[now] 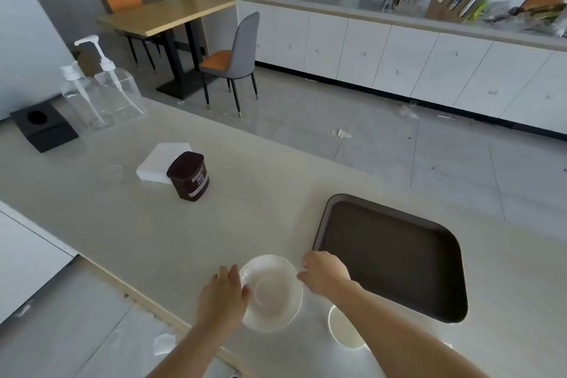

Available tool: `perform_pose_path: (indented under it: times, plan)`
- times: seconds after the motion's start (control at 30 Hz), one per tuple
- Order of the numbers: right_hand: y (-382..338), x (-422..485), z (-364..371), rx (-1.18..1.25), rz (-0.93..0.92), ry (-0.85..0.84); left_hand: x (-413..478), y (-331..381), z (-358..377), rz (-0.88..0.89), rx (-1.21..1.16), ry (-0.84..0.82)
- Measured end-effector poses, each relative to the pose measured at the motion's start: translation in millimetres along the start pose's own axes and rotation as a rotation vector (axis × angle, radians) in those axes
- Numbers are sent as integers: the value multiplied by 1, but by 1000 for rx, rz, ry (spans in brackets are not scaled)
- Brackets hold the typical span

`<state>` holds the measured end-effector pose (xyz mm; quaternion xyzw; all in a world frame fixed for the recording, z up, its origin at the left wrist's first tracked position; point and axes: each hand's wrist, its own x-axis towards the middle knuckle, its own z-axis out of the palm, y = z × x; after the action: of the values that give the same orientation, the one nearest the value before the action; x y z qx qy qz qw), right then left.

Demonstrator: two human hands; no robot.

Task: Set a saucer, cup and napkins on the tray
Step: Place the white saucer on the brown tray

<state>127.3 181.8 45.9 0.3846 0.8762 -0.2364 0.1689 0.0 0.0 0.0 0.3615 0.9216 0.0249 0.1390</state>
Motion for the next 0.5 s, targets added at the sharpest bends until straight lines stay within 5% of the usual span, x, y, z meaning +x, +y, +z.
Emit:
perform_pose_path:
  times: [0.5]
  plan:
    - [-6, 19, 13, 42, 79, -163, 4, -1, 12, -222, -472, -39]
